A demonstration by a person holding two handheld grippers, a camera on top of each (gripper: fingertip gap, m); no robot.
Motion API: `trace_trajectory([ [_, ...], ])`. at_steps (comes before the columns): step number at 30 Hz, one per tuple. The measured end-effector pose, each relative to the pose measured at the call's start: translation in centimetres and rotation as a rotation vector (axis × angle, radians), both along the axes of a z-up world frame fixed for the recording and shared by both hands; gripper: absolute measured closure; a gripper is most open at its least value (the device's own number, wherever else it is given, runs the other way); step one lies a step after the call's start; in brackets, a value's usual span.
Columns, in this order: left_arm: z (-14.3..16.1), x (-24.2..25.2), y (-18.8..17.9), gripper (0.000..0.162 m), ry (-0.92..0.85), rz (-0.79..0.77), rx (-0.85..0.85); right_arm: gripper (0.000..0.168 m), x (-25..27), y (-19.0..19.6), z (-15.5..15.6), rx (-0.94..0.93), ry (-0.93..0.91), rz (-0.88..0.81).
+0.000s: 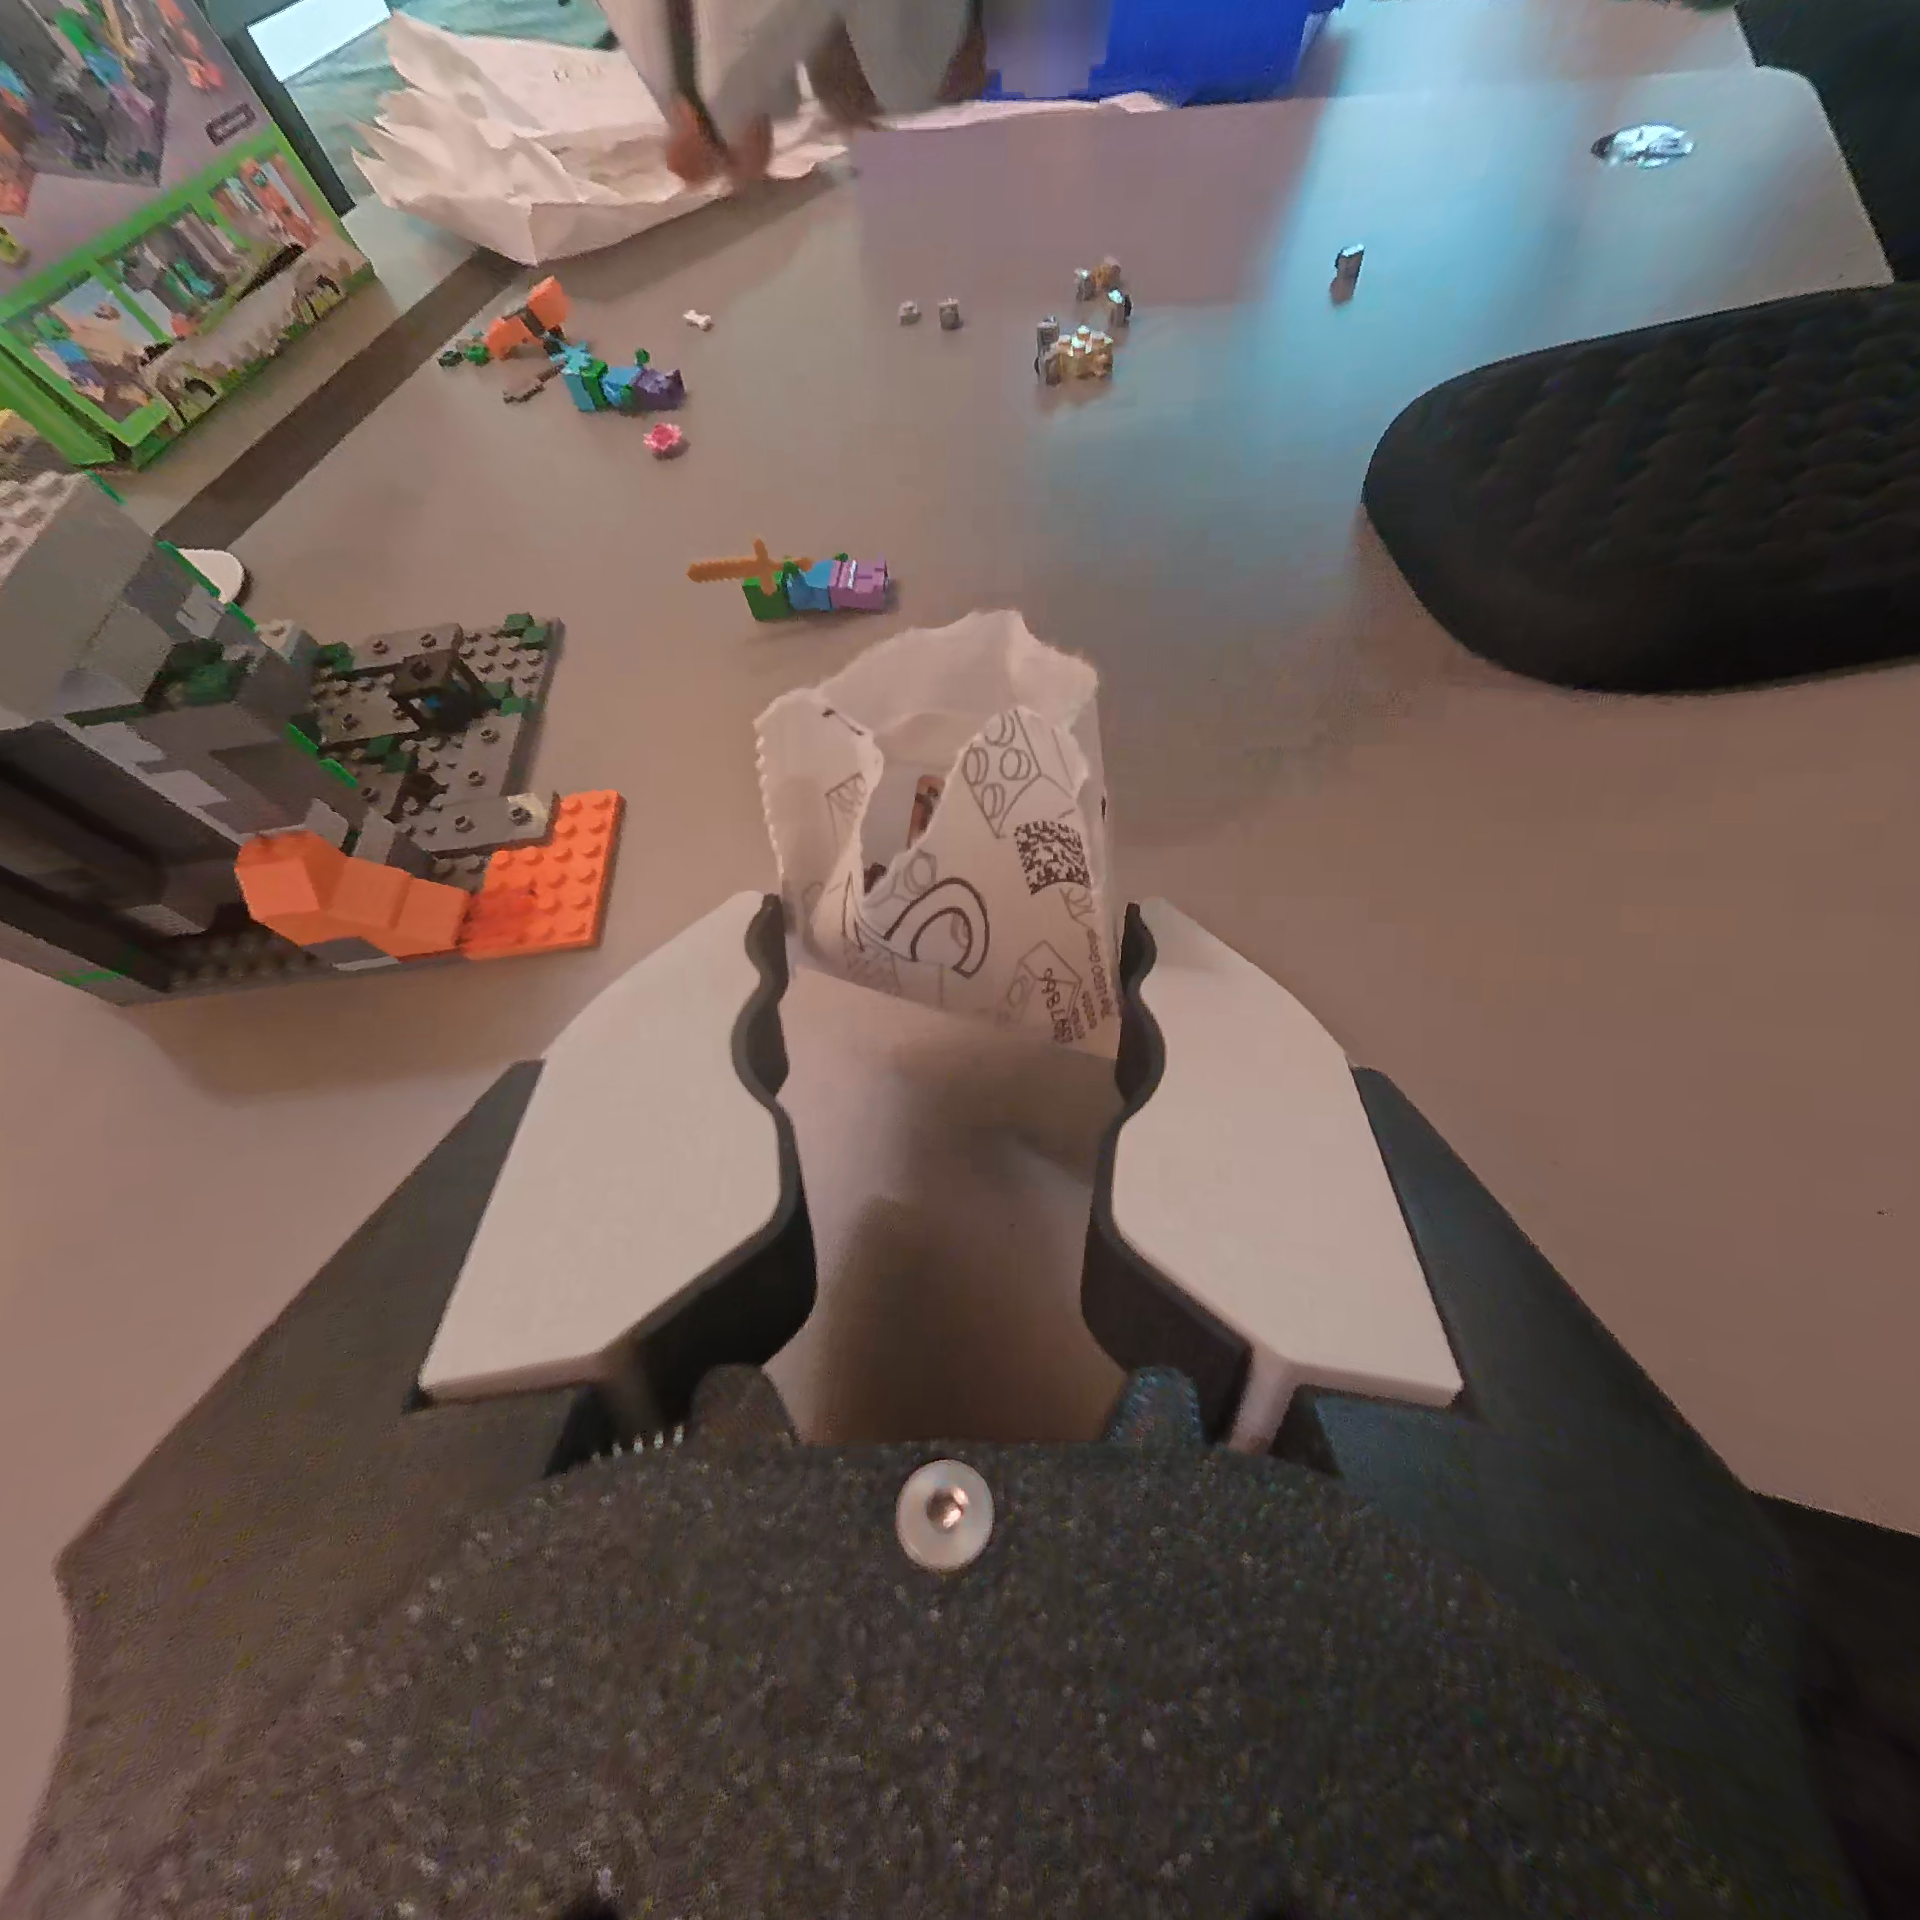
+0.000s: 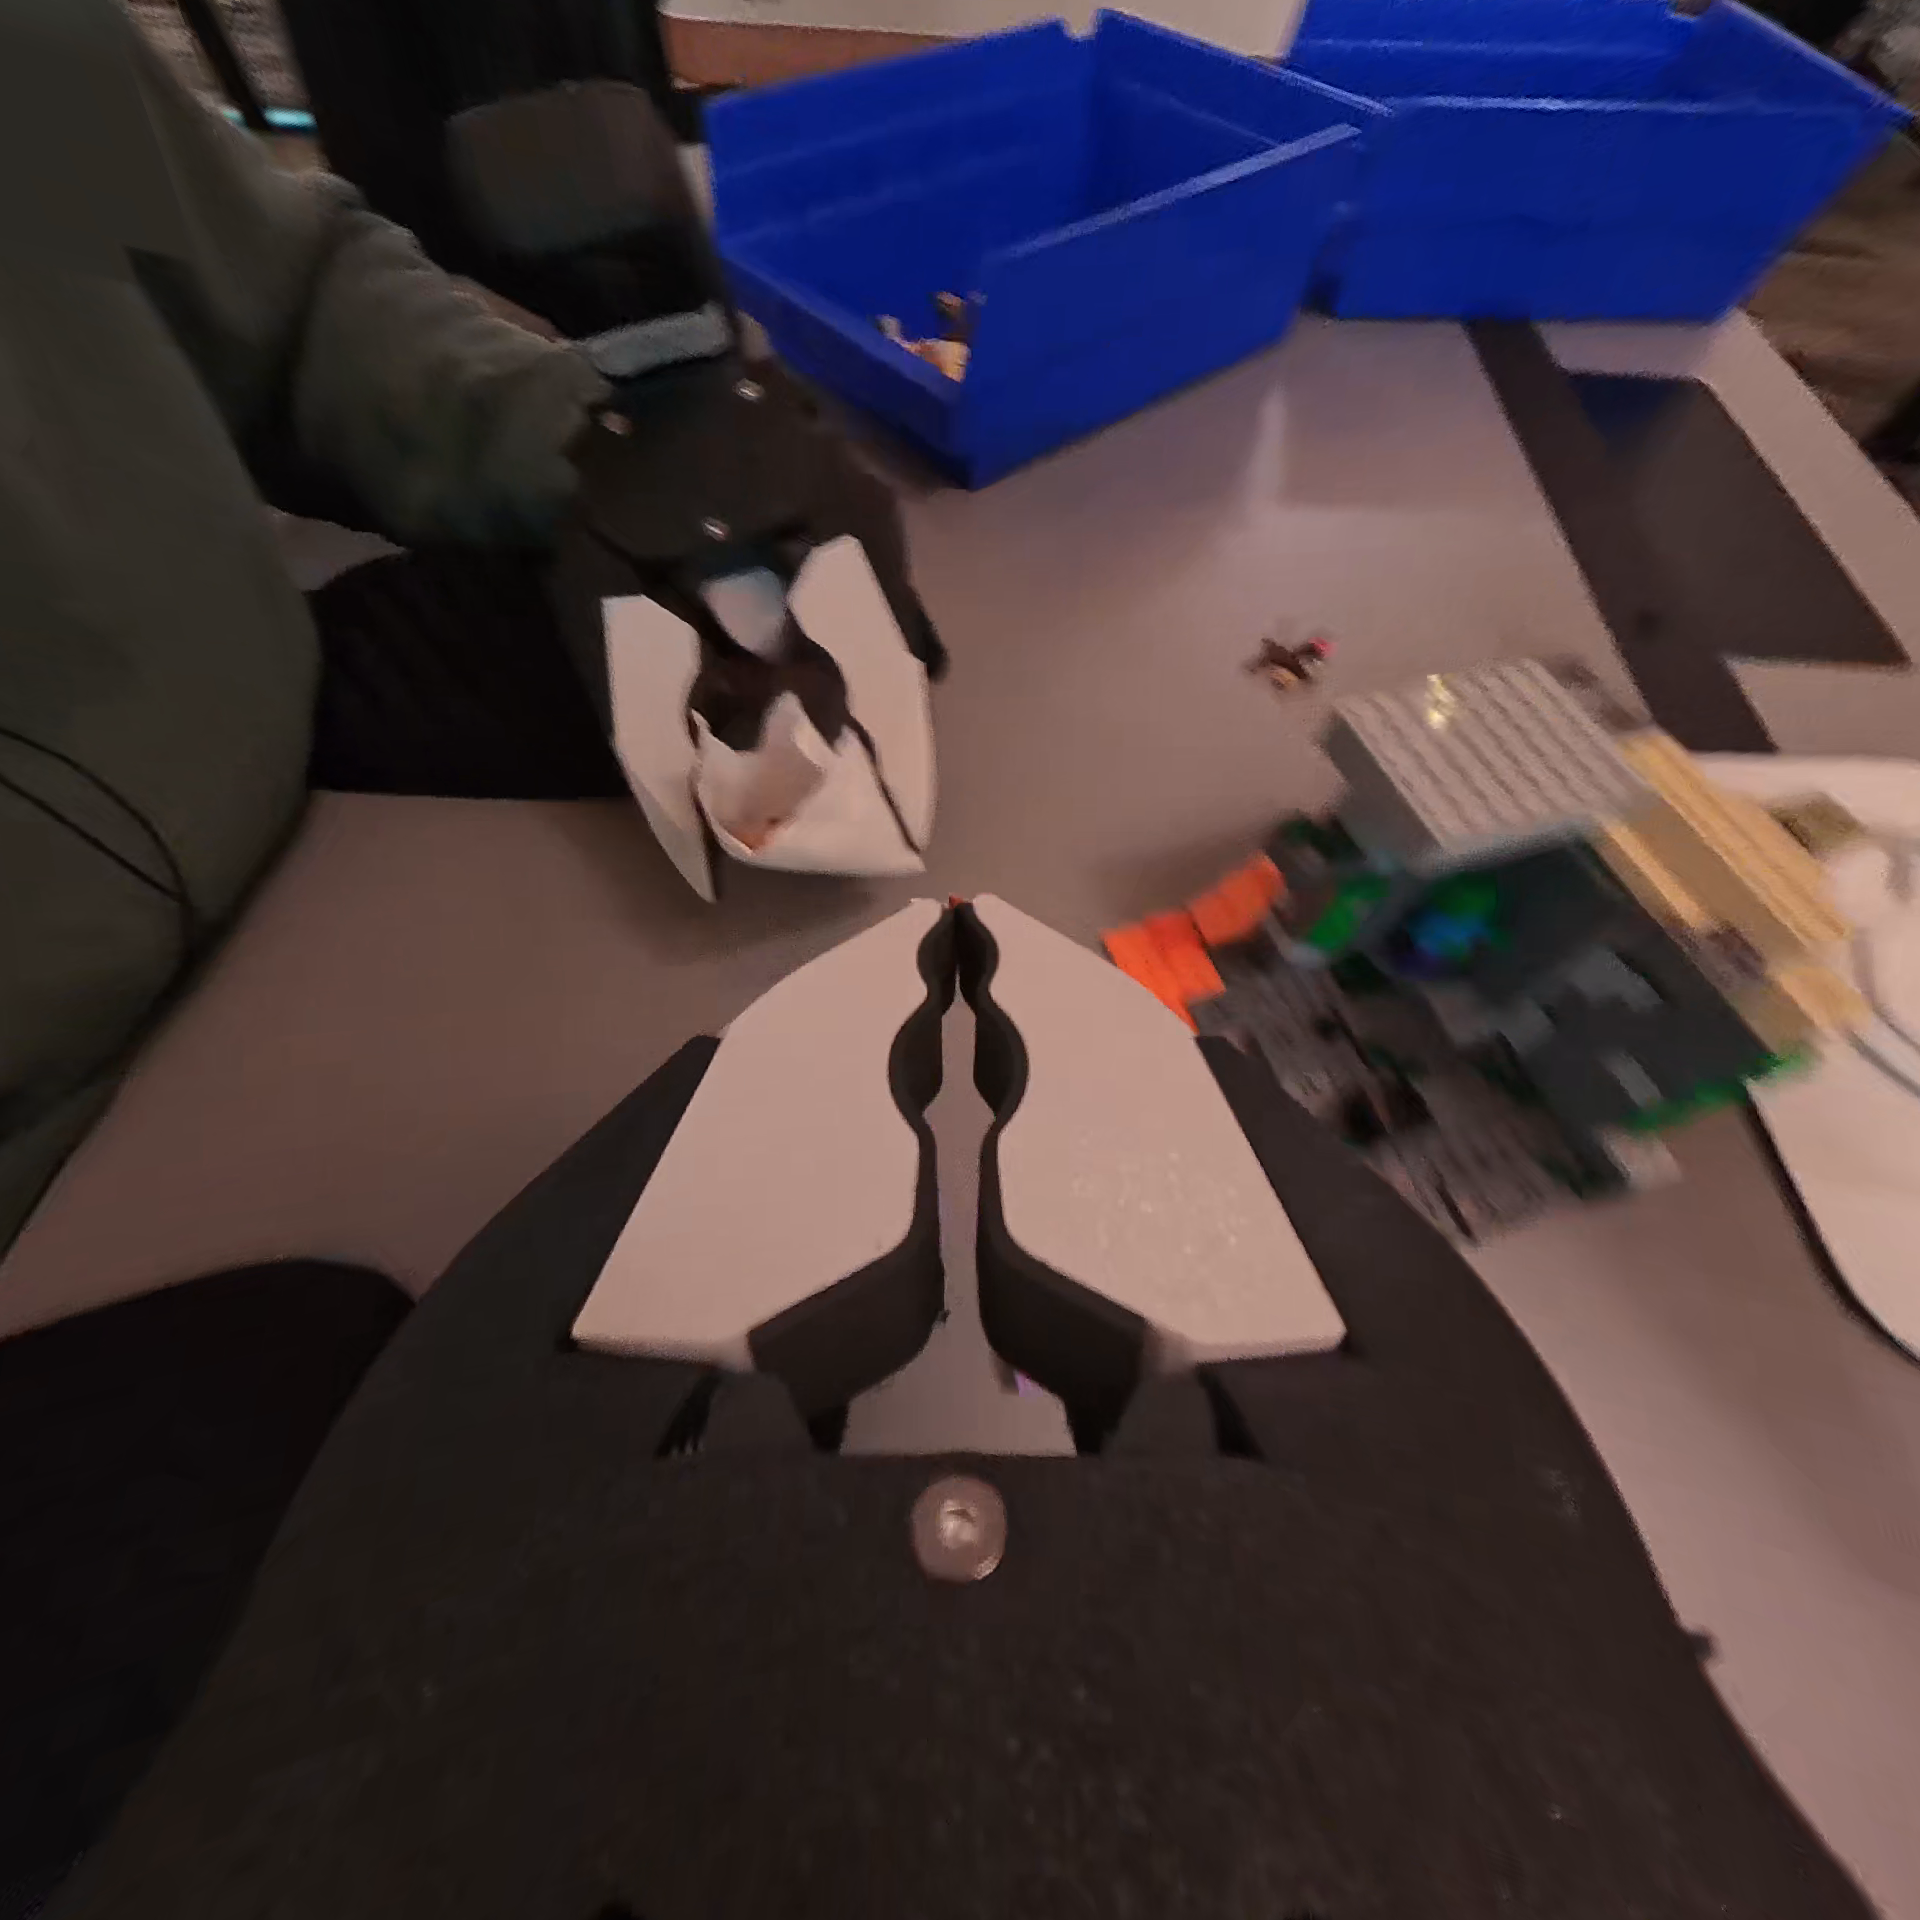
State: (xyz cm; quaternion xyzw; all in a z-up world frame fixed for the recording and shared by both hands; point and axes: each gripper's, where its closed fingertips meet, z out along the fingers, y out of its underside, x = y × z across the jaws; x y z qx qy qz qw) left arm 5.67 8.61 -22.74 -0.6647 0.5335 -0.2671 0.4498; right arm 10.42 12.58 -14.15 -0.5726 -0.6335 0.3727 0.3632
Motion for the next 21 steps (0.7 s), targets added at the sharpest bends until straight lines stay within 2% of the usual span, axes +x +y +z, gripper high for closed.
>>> trace_trajectory([
  [4,0.6,-0.1,0.1,0.101,-0.045,0.005,-0.002,0.168,-4.5,-3.5,-0.6,0.02,0.005,0.106],
  [7,1.1,-0.1,0.0,0.101,-0.074,0.003,0.003,0.168,-6.1,-4.4,-1.7,0.042,-0.031,0.136],
  [9,1.1,-0.1,0.0,0.101,-0.078,0.002,0.004,0.162,-6.4,-4.8,-2.0,0.038,-0.037,0.145],
  [17,1.0,0.0,-0.1,0.101,-0.072,-0.006,0.009,0.155,-4.9,-4.5,-1.7,0.054,-0.013,0.088],
  [21,0.9,0.0,-0.1,0.1,-0.066,-0.005,0.007,0.155,-1.4,-0.8,-1.8,0.072,-0.03,-0.076],
])
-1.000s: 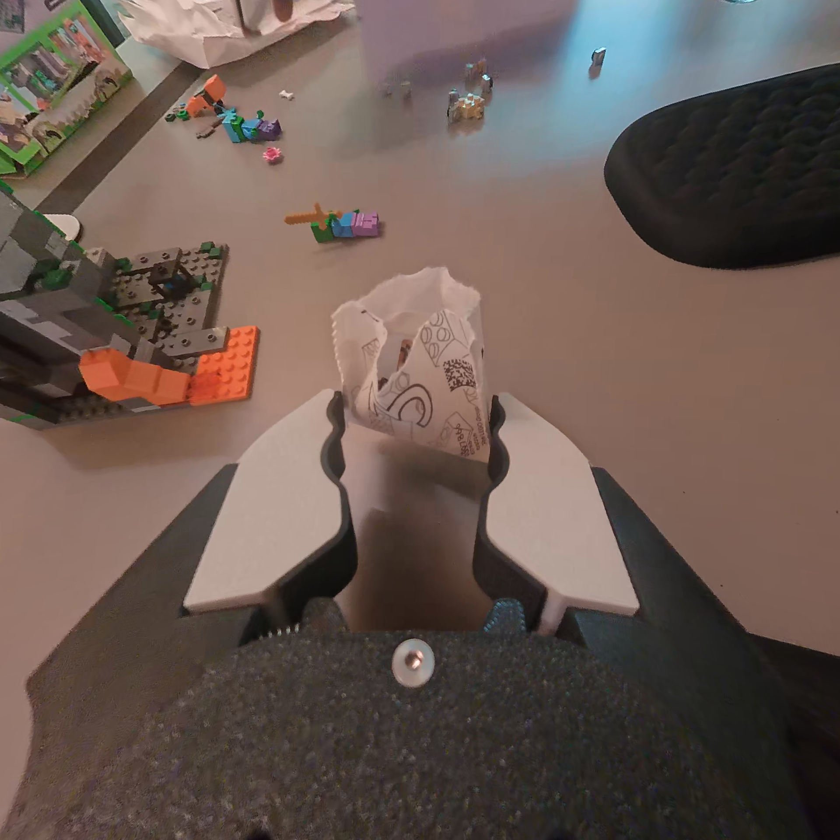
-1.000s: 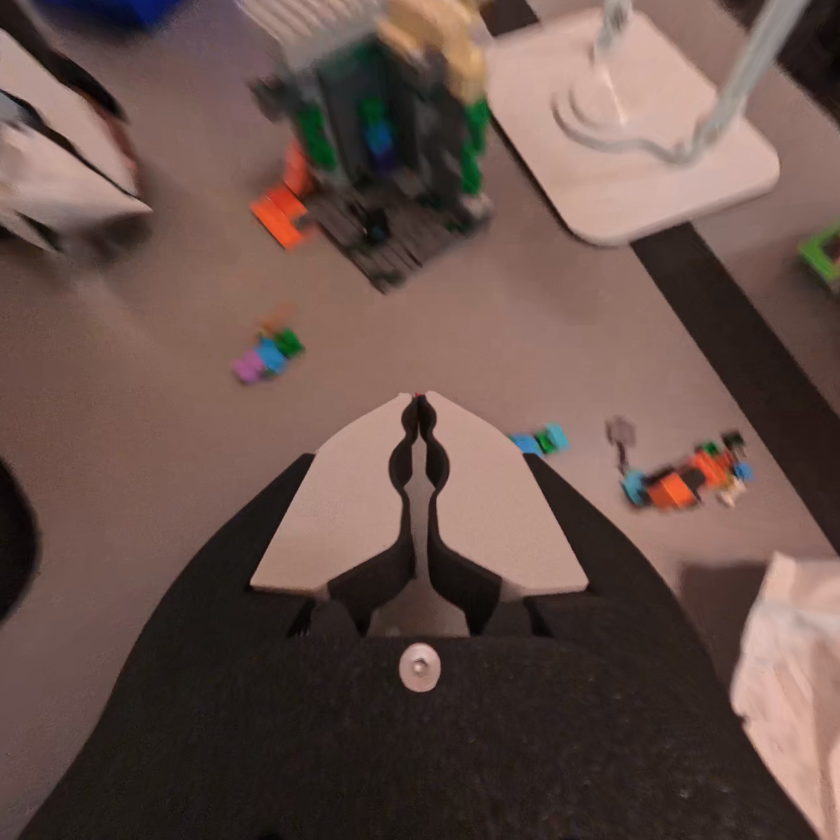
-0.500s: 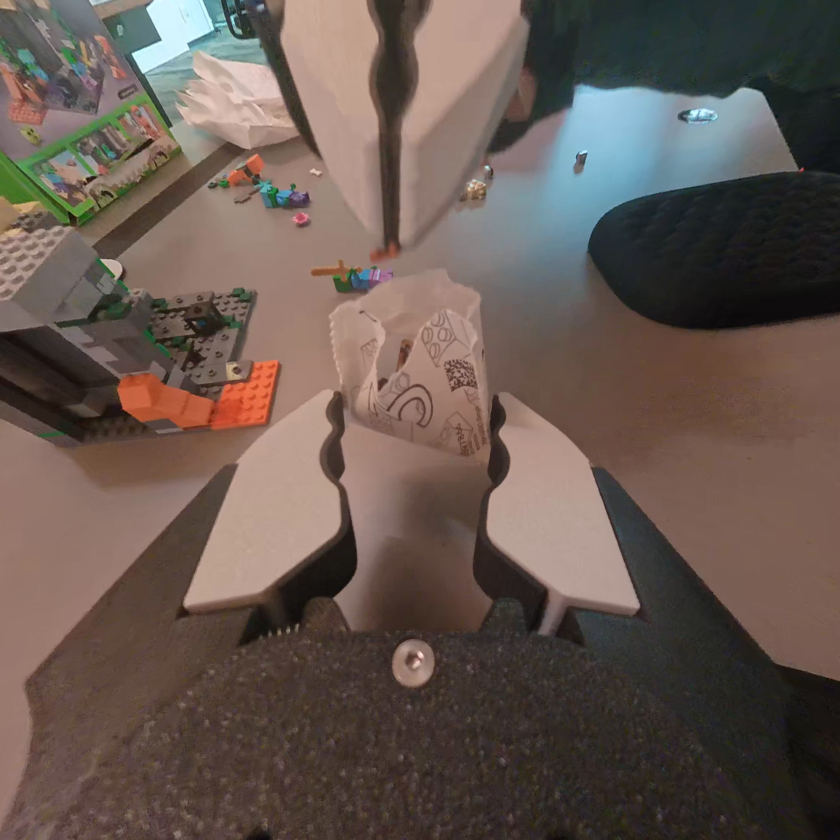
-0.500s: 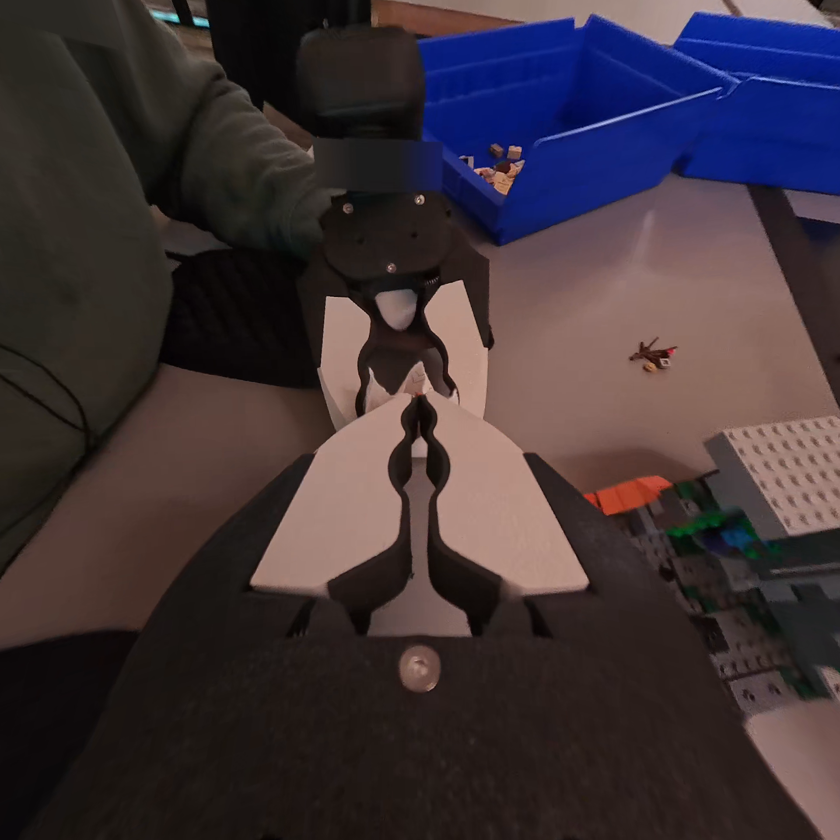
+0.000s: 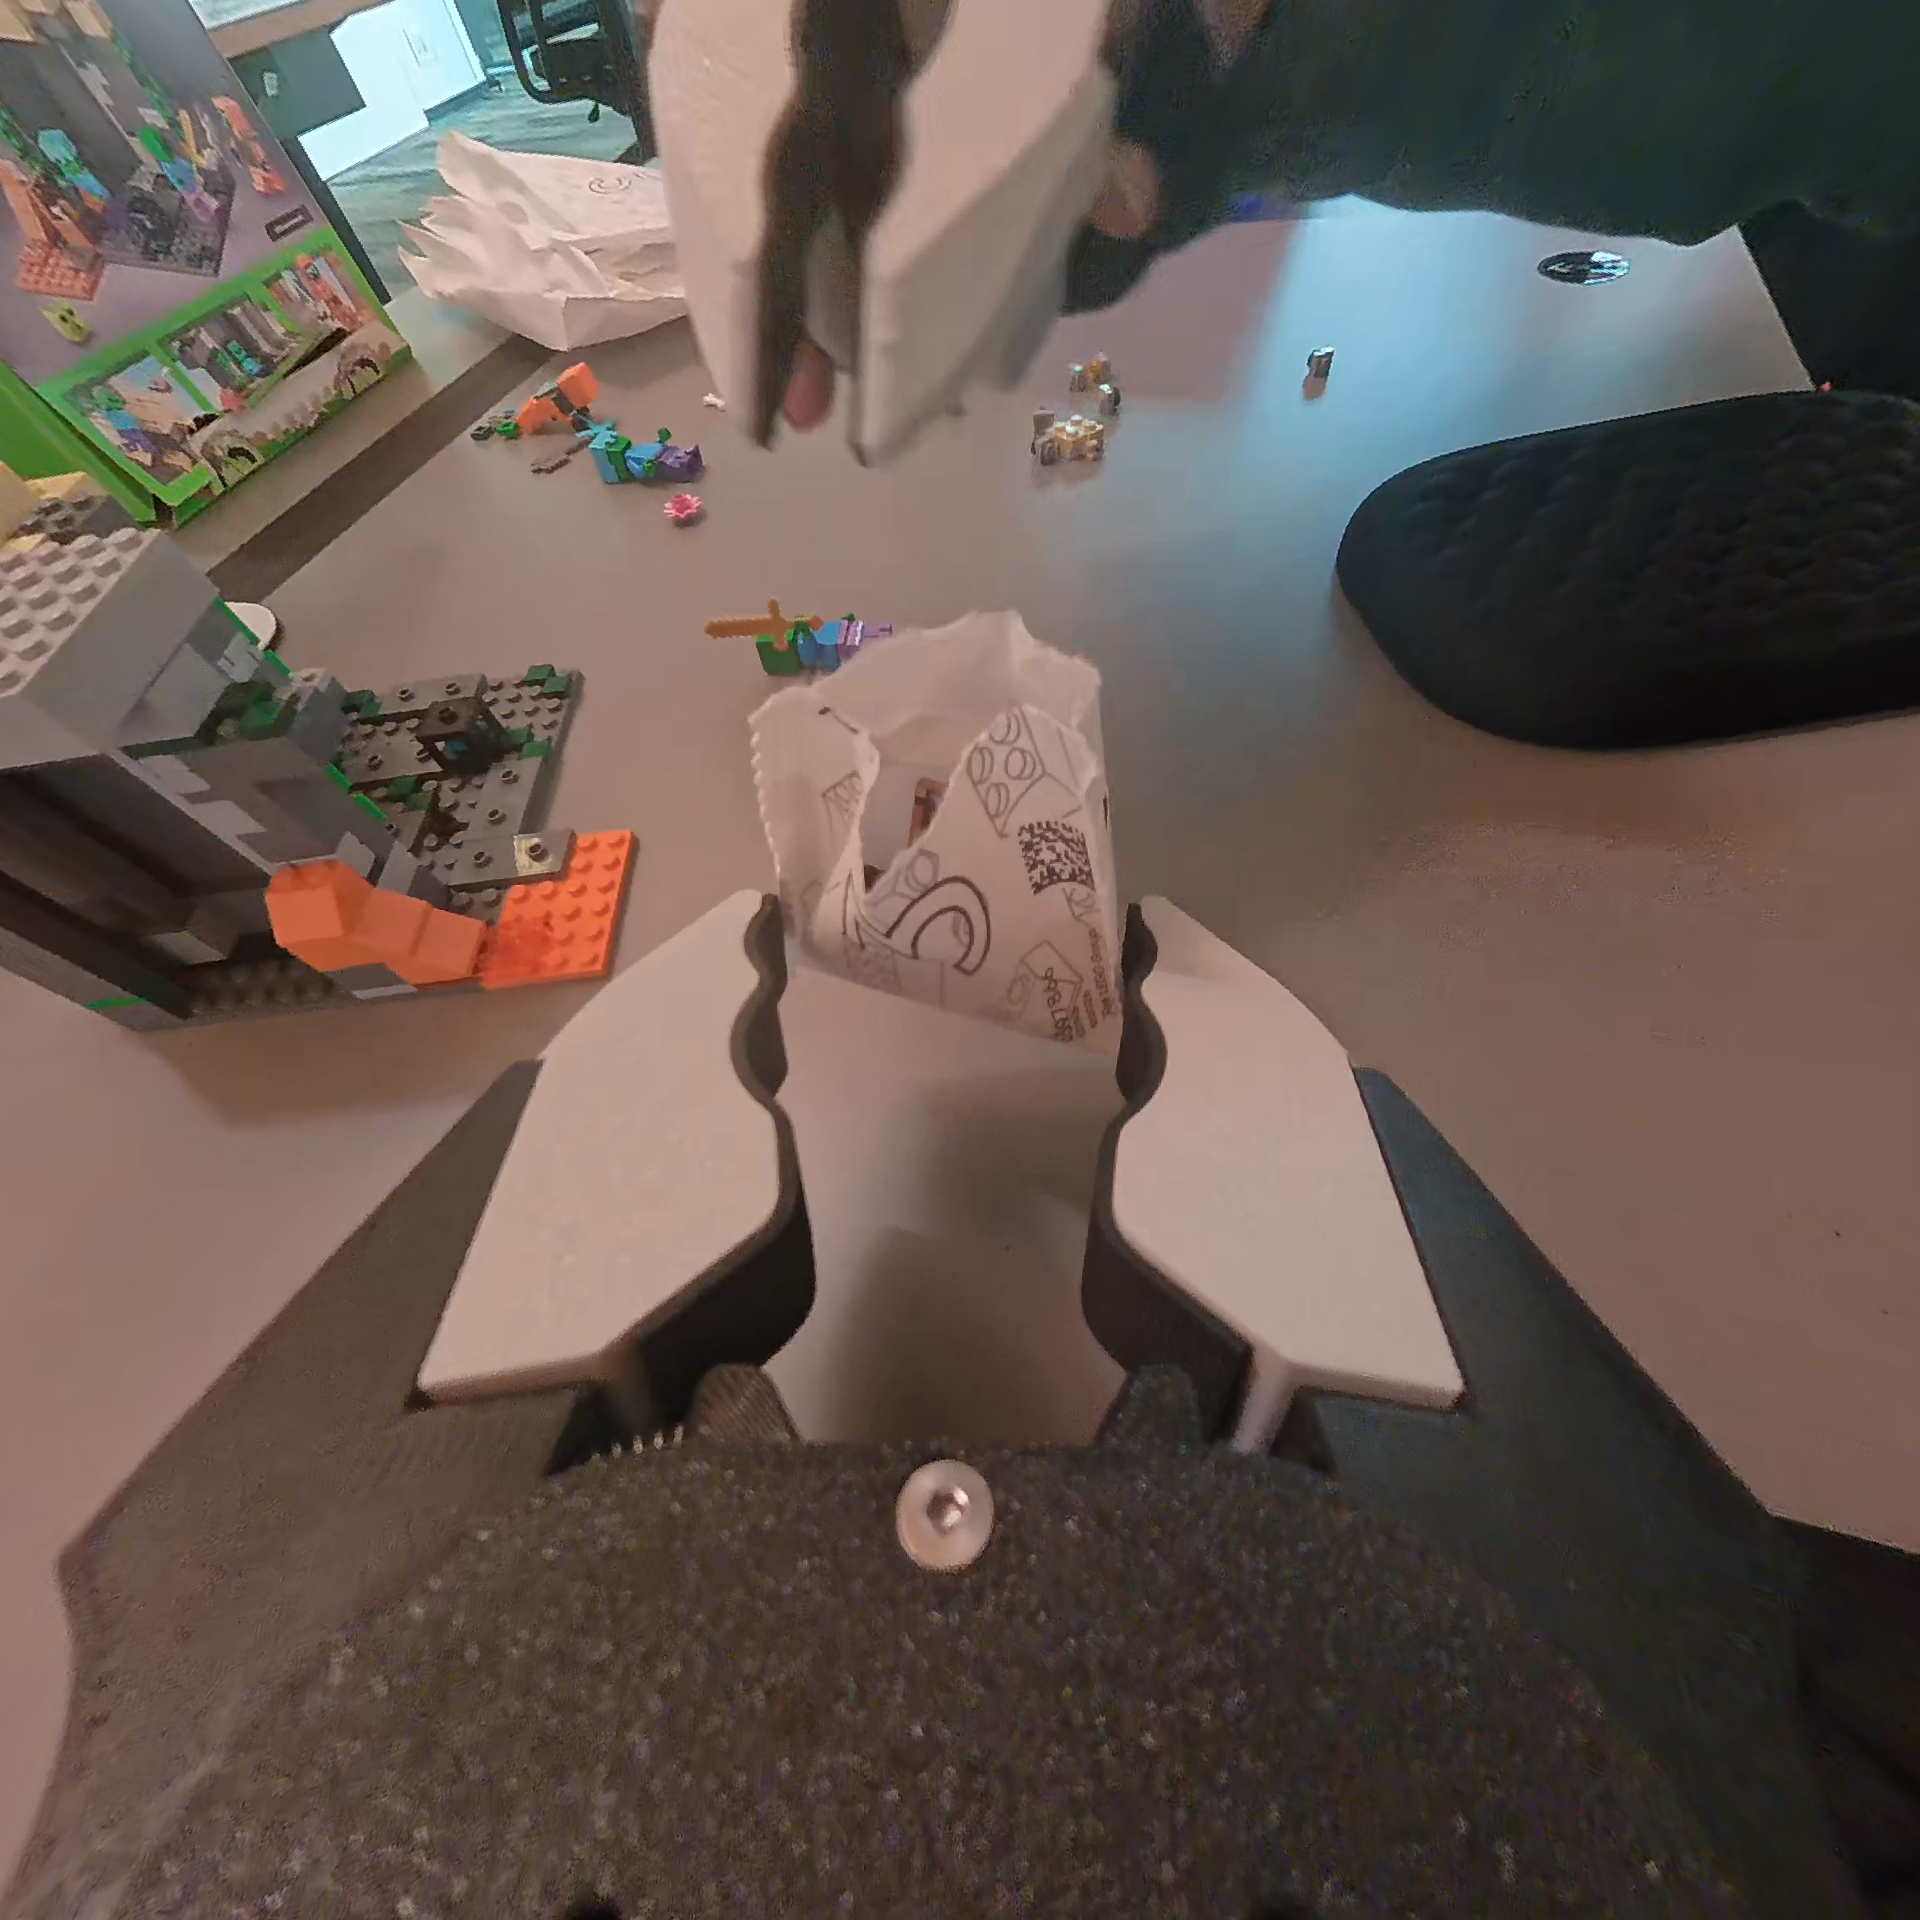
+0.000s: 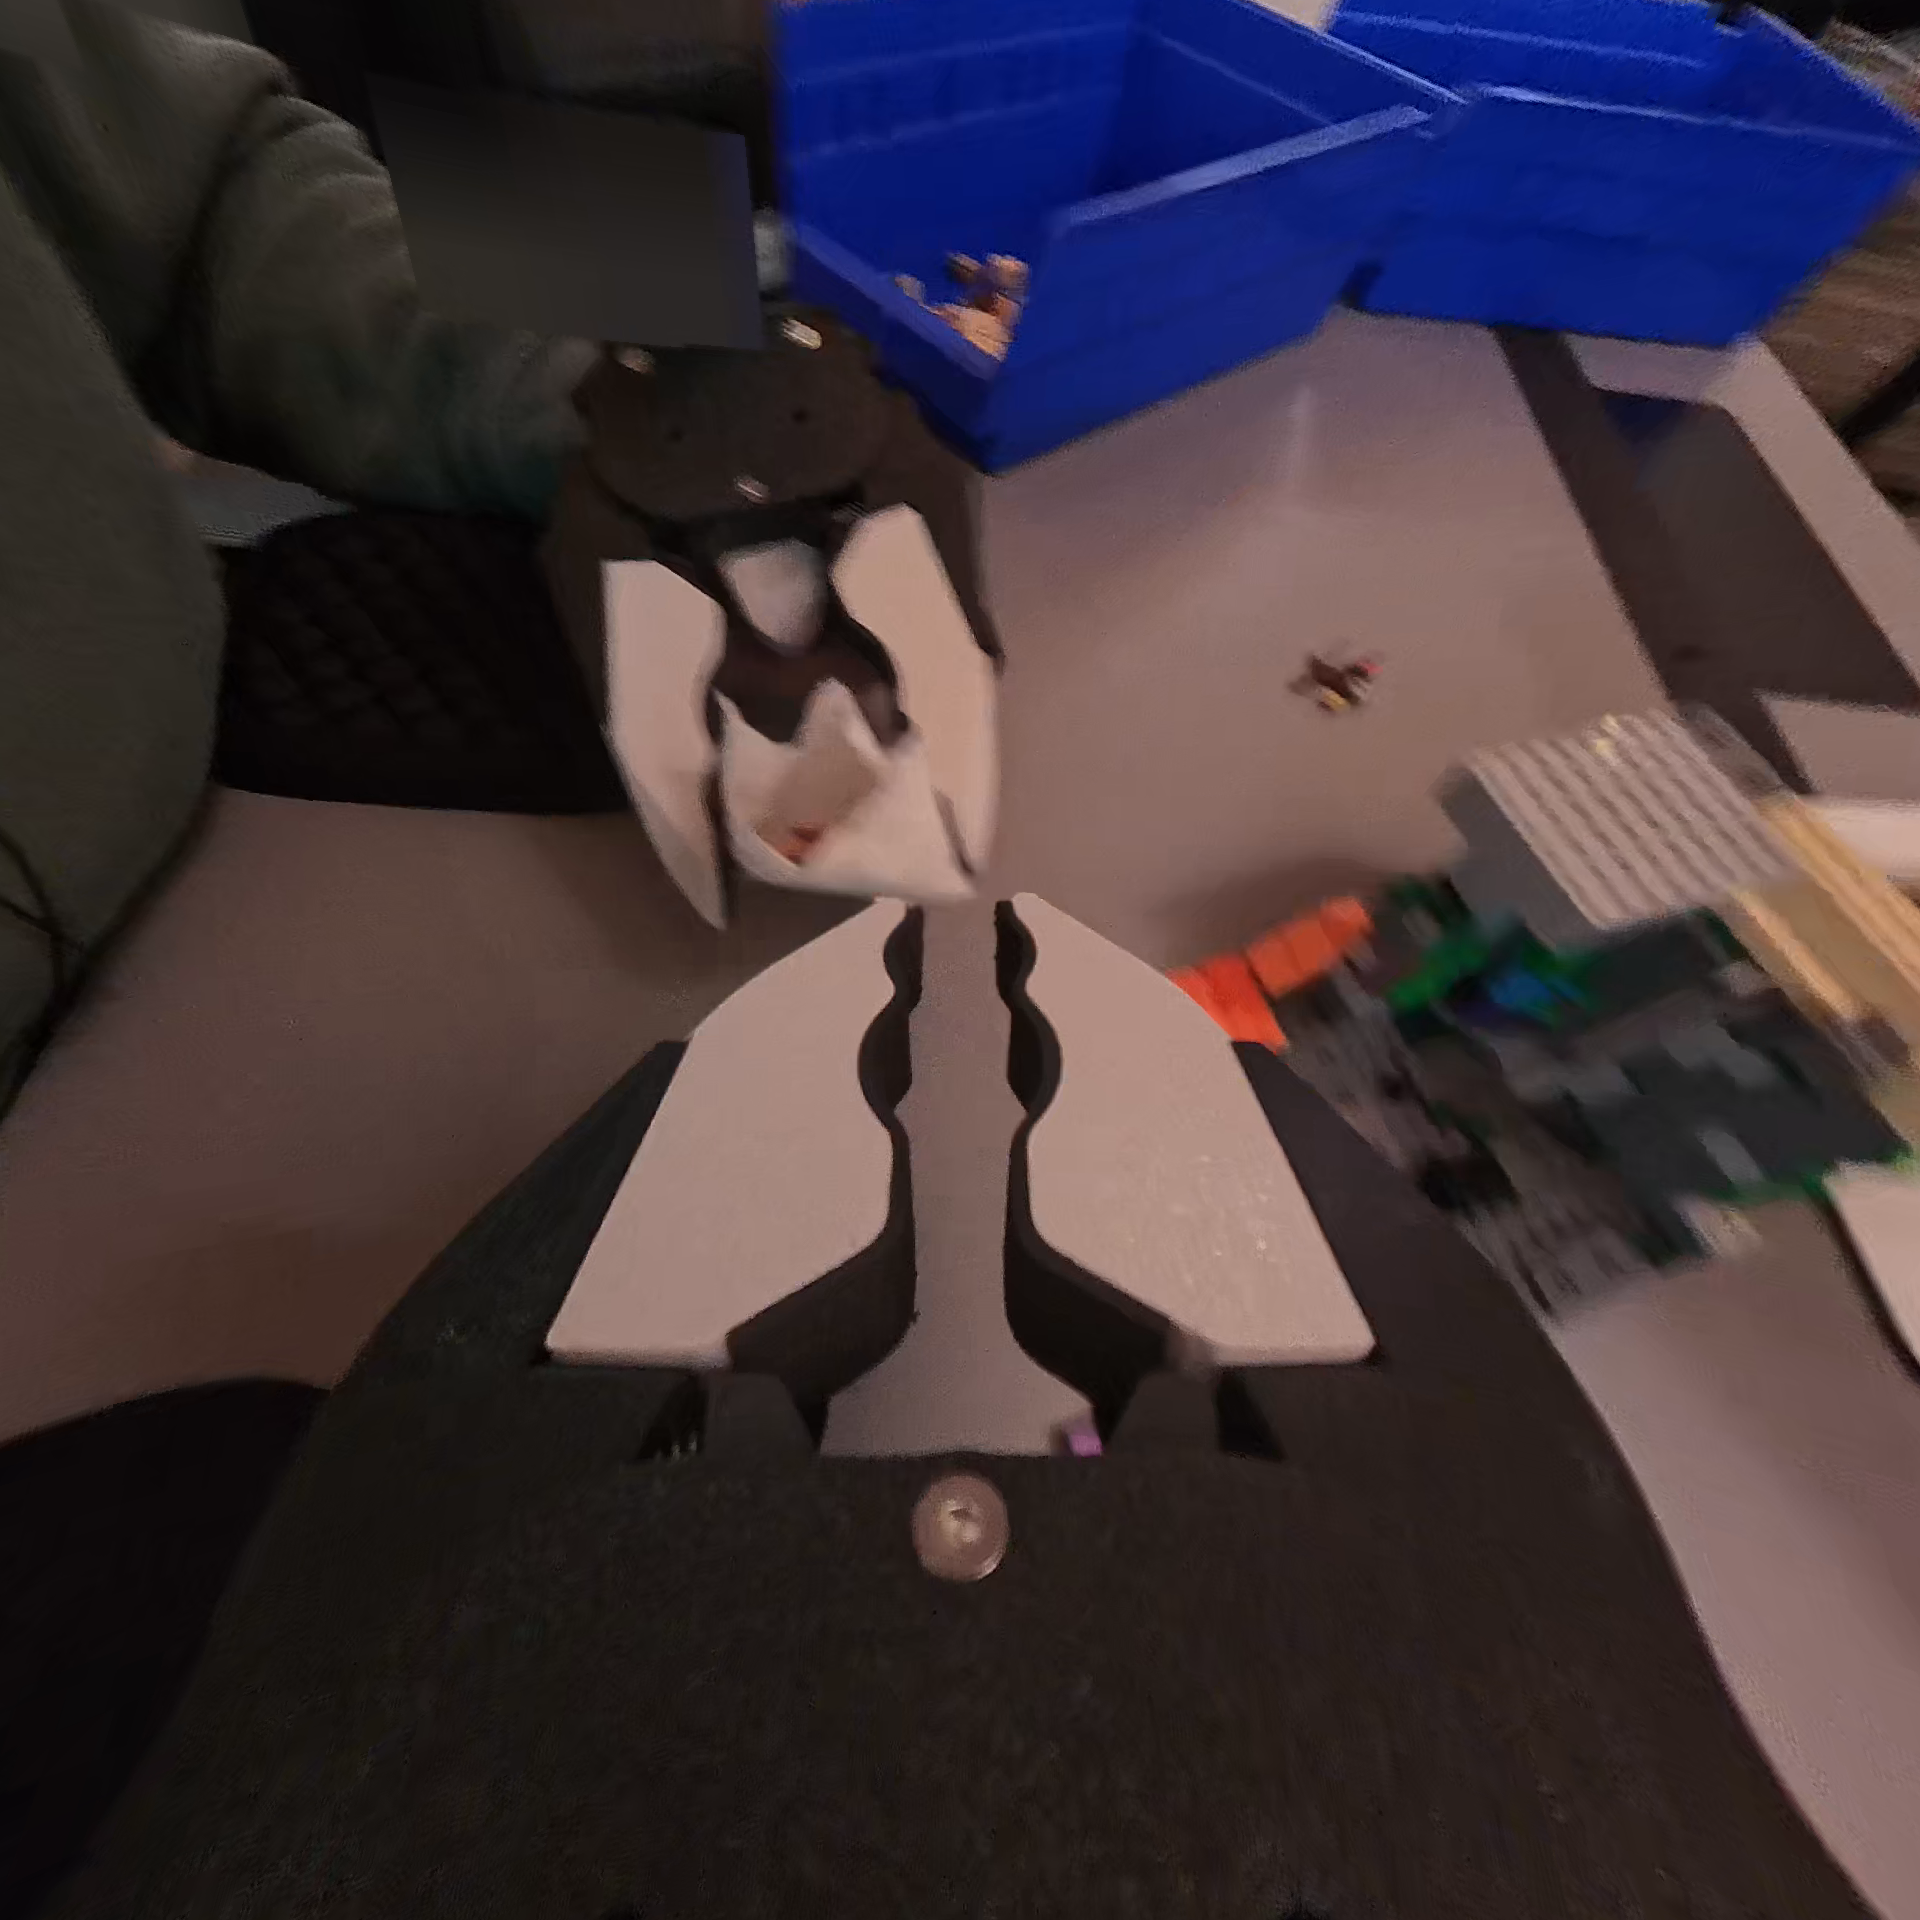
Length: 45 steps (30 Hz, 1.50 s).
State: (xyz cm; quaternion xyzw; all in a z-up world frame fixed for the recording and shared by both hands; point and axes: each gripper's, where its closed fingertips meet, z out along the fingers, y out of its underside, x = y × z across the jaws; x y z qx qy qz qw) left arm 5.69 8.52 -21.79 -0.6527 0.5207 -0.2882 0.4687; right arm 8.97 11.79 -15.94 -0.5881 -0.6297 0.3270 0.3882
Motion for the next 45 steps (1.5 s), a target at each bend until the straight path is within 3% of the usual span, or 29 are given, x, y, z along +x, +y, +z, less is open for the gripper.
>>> trace_trajectory([
  [9,-0.4,0.1,0.0,0.1,0.024,-0.003,-0.005,0.15,20.0,19.1,-4.6,-0.002,-0.167,-0.834],
  [15,-0.3,0.0,0.2,0.1,0.015,0.005,-0.028,0.136,23.4,24.2,-8.6,-0.151,-0.209,-1.009],
  [17,-0.2,0.0,0.3,0.1,0.006,0.008,-0.038,0.136,23.4,25.0,-9.6,-0.149,-0.245,-1.026],
  [19,-0.2,-0.1,0.4,0.1,-0.001,0.011,-0.046,0.147,23.4,25.3,-10.0,-0.142,-0.265,-1.035],
  [22,-0.1,-0.1,0.4,0.1,-0.007,0.012,-0.051,0.149,23.1,25.0,-9.3,-0.133,-0.25,-1.02],
  [28,-0.3,0.0,0.2,0.1,0.011,0.004,-0.039,0.149,25.8,22.3,-7.8,-0.143,-0.283,-1.022],
  [35,-0.5,0.0,0.2,0.1,0.027,0.002,-0.033,0.146,28.4,19.9,-9.3,-0.181,-0.333,-1.041],
  [38,-0.4,-0.1,0.3,0.1,0.016,0.01,-0.042,0.139,28.0,20.1,-8.7,-0.159,-0.306,-1.042],
  [45,-0.4,-0.1,0.4,0.1,0.013,0.013,-0.05,0.14,25.6,21.9,-7.5,-0.124,-0.293,-0.995],
])
